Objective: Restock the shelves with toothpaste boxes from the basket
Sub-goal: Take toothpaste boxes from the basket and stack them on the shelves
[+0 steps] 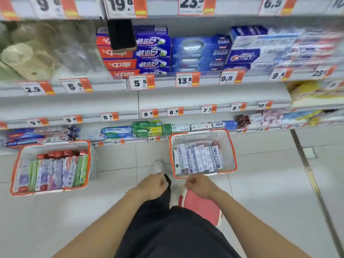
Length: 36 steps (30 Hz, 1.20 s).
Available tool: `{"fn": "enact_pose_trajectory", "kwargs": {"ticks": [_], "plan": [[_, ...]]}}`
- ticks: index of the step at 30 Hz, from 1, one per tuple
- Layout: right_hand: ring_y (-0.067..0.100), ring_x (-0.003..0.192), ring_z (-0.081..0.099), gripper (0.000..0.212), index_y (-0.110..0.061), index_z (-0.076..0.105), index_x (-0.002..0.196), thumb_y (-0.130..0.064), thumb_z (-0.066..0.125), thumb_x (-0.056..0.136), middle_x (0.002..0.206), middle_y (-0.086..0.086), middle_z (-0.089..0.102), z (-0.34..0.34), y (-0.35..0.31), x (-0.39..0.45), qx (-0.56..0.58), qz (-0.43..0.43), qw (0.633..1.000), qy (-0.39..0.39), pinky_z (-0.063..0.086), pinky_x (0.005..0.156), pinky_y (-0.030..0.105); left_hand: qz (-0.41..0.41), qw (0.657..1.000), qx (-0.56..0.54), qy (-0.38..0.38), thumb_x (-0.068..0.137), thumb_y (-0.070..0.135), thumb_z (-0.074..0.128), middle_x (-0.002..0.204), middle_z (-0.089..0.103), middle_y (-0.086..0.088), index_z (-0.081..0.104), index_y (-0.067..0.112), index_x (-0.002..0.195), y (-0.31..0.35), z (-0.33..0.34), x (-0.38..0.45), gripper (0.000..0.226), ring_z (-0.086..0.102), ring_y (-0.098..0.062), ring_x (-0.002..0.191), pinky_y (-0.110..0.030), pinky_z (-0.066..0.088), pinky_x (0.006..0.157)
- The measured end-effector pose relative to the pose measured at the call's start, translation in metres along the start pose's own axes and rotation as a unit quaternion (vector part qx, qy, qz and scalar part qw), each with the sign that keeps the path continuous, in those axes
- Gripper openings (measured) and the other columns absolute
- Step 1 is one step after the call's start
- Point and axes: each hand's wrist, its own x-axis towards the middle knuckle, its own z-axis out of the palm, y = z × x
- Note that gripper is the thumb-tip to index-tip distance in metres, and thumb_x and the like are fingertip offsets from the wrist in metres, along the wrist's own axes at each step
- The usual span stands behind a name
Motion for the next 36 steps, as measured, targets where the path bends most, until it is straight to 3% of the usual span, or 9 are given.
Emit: {"fn": "enact_pose_trajectory", "kwargs": {"ticks": [5, 9, 15, 21, 25, 28, 30, 32, 36], "plan": [[0.017, 0.104, 0.061, 0.029, -0.016, 0.063, 0.112, -0.039, 0.059, 0.096, 0.113, -0.002, 0.066, -0.051, -0.011, 0.012, 0.024, 0.042, 0.998, 0.027, 0.045, 0.088, 0.028, 0.043, 0.999, 0.013, -0.024, 0.100, 0.034, 0.045, 0.088, 0.063, 0.001, 0.061, 0.017, 0.091, 0.029, -0.050, 0.048, 0.025, 0.058, -0.015, 0.079, -0.036, 0.049, 0.072], [0.020, 0.102, 0.064, 0.028, -0.016, 0.064, 0.112, -0.037, 0.059, 0.096, 0.112, 0.000, 0.068, -0.086, -0.019, 0.024, 0.044, 0.046, 0.997, 0.048, 0.049, 0.083, 0.031, 0.049, 0.999, 0.021, -0.003, 0.099, 0.039, 0.047, 0.096, 0.064, 0.007, 0.059, 0.025, 0.094, 0.041, -0.077, 0.071, 0.019, 0.059, -0.012, 0.087, -0.024, 0.043, 0.066], [0.017, 0.107, 0.061, 0.025, -0.017, 0.063, 0.114, -0.033, 0.062, 0.094, 0.112, -0.003, 0.066, -0.115, 0.000, 0.050, 0.041, 0.046, 0.996, 0.057, 0.048, 0.094, 0.031, 0.059, 0.998, 0.022, -0.023, 0.097, 0.042, 0.046, 0.099, 0.067, 0.006, 0.062, 0.026, 0.100, 0.062, -0.077, 0.111, 0.023, 0.063, -0.013, 0.088, -0.037, 0.055, 0.084], [0.014, 0.103, 0.060, 0.034, -0.018, 0.065, 0.116, -0.035, 0.073, 0.088, 0.110, -0.004, 0.063, -0.131, 0.081, 0.110, 0.001, 0.060, 0.998, 0.013, 0.046, 0.088, 0.025, 0.020, 0.999, -0.027, -0.005, 0.099, 0.033, 0.048, 0.099, 0.067, 0.003, 0.064, 0.016, 0.103, 0.084, -0.031, 0.175, 0.024, 0.063, -0.018, 0.090, -0.041, 0.053, 0.087], [0.015, 0.092, 0.060, 0.011, -0.020, 0.063, 0.090, -0.022, 0.073, 0.085, 0.094, -0.004, 0.061, -0.142, 0.154, 0.200, -0.030, 0.021, 0.999, 0.020, 0.050, 0.084, 0.027, 0.015, 0.999, -0.039, 0.006, 0.098, 0.031, 0.050, 0.094, 0.062, 0.007, 0.054, 0.027, 0.084, 0.088, 0.038, 0.269, 0.015, 0.060, -0.014, 0.087, -0.025, 0.045, 0.068], [0.013, 0.084, 0.055, 0.012, -0.020, 0.057, 0.080, -0.017, 0.068, 0.085, 0.076, -0.013, 0.053, -0.136, 0.208, 0.292, -0.073, -0.008, 0.997, 0.024, 0.043, 0.077, 0.022, 0.002, 1.000, -0.027, 0.002, 0.096, 0.027, 0.056, 0.100, 0.064, 0.002, 0.061, 0.018, 0.100, 0.079, 0.092, 0.358, 0.011, 0.063, -0.016, 0.088, -0.020, 0.042, 0.063], [0.012, 0.080, 0.056, 0.022, -0.023, 0.051, 0.072, -0.014, 0.069, 0.082, 0.069, -0.014, 0.050, -0.124, 0.246, 0.359, -0.084, -0.024, 0.996, 0.015, 0.046, 0.076, 0.020, 0.005, 1.000, 0.000, 0.015, 0.093, 0.024, 0.062, 0.116, 0.061, -0.002, 0.059, 0.015, 0.119, 0.065, 0.116, 0.419, 0.028, 0.064, -0.017, 0.093, -0.018, 0.046, 0.069], [0.011, 0.077, 0.058, 0.021, -0.023, 0.055, 0.074, -0.010, 0.072, 0.077, 0.077, -0.007, 0.061, -0.111, 0.280, 0.419, -0.064, -0.046, 0.997, 0.025, 0.048, 0.076, 0.021, 0.025, 0.998, 0.042, 0.037, 0.091, 0.027, 0.068, 0.144, 0.047, -0.006, 0.043, 0.014, 0.143, 0.044, 0.133, 0.477, 0.059, 0.051, -0.025, 0.129, -0.024, 0.044, 0.096], [0.011, 0.076, 0.062, 0.040, -0.017, 0.065, 0.106, -0.008, 0.084, 0.072, 0.087, -0.005, 0.066, -0.098, 0.313, 0.501, -0.036, -0.079, 0.994, 0.062, 0.053, 0.067, 0.022, 0.009, 0.994, 0.103, 0.024, 0.084, 0.038, 0.077, 0.162, 0.022, -0.013, 0.018, 0.015, 0.156, 0.023, 0.152, 0.569, 0.095, 0.030, -0.030, 0.146, -0.042, 0.034, 0.116]]}}
